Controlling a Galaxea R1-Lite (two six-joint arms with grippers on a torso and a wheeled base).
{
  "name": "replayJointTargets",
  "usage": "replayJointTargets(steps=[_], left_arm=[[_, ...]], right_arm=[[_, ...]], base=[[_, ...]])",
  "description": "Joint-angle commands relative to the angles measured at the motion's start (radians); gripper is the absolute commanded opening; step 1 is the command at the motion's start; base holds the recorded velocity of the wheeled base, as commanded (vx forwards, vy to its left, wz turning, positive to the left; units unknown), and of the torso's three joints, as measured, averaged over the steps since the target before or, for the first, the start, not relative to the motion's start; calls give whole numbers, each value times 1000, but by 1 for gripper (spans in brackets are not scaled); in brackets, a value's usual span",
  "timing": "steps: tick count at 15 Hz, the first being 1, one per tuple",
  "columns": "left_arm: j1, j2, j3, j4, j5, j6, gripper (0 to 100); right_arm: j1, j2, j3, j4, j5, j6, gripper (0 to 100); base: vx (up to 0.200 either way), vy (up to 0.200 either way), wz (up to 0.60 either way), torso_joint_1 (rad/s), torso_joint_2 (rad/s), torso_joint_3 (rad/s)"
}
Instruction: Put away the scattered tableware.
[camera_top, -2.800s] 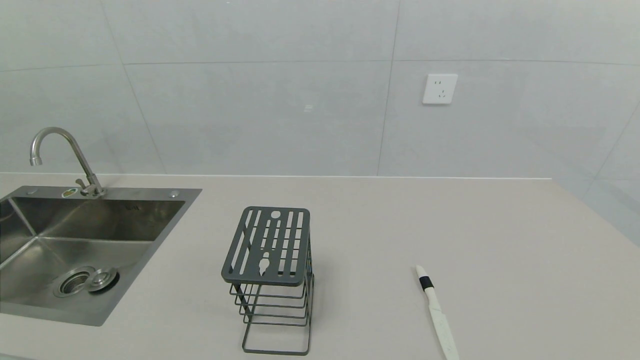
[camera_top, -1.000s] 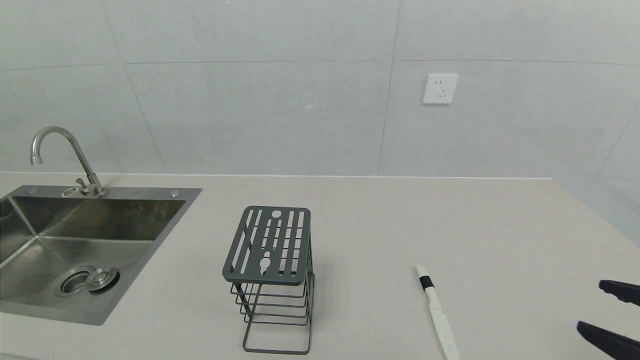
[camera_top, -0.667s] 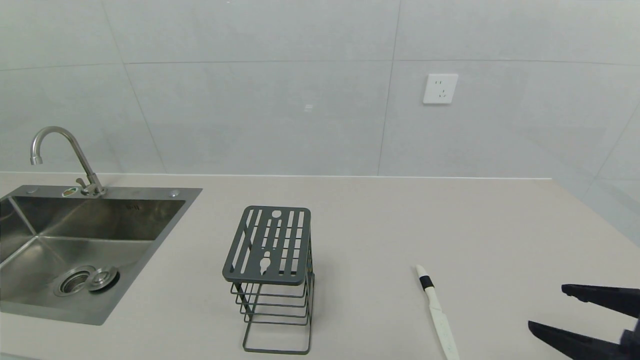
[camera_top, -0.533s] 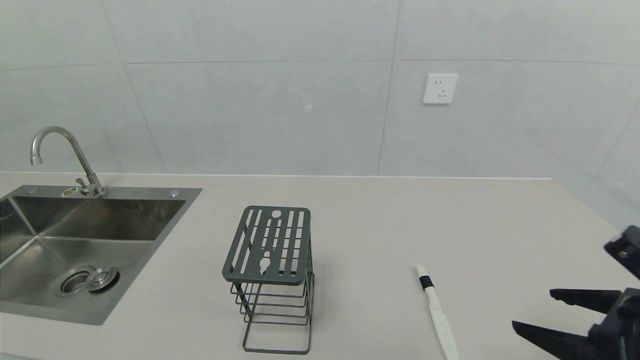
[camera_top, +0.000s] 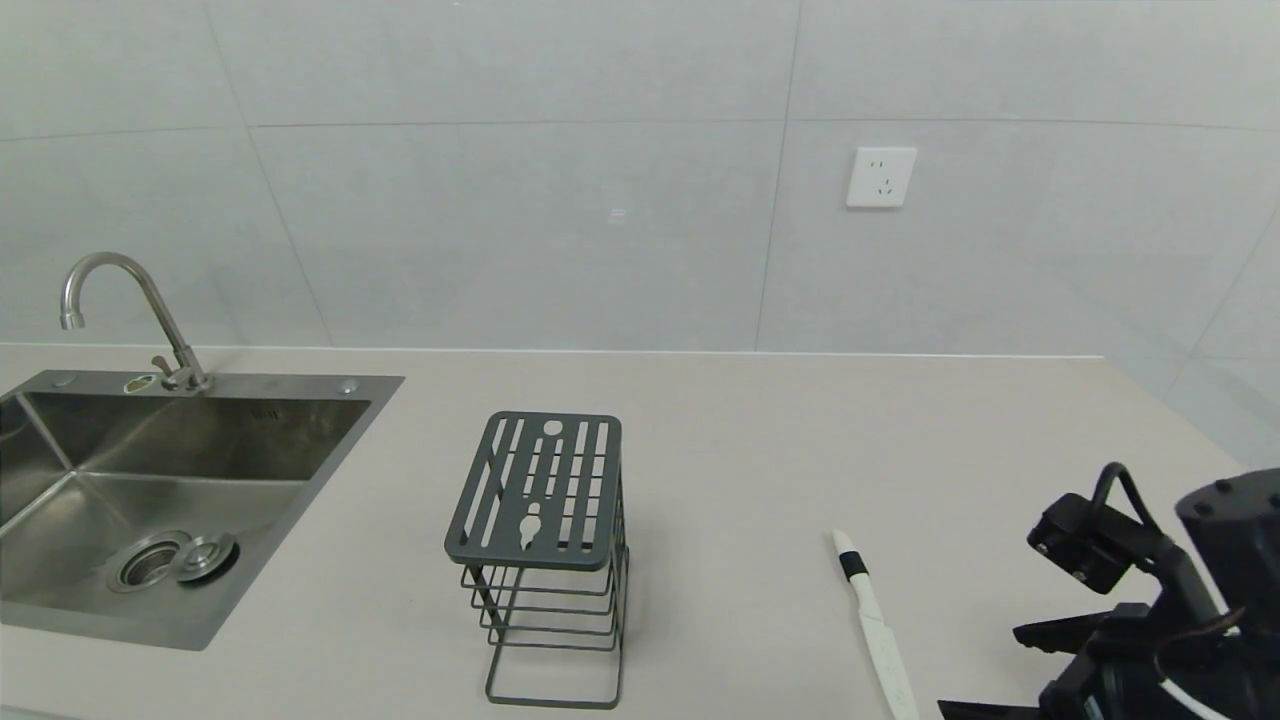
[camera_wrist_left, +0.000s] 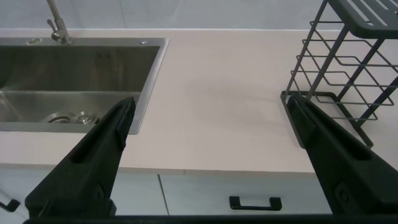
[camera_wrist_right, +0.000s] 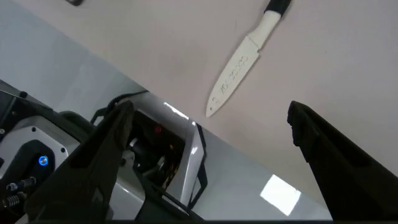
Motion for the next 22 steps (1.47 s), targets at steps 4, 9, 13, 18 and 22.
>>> replayJointTargets(steps=[4,9,13,18,22], left_arm=[[0,1,0,0,0,0,100],[0,1,0,0,0,0,100],[0,1,0,0,0,0,100],[0,1,0,-2,0,0,100],[0,1,0,0,0,0,100]], right_arm=[[112,203,-49,-14,-84,296,100],[101,358,-81,-72,-184,426,100],[86,456,-82,-173,-204,420,100],[74,571,-85,-301,-264,417,100],[43,616,-119,-302,-318,380,100]], base=[[0,0,0,0,0,0],[0,0,0,0,0,0],[0,0,0,0,0,0],[0,0,0,0,0,0],[0,0,0,0,0,0]])
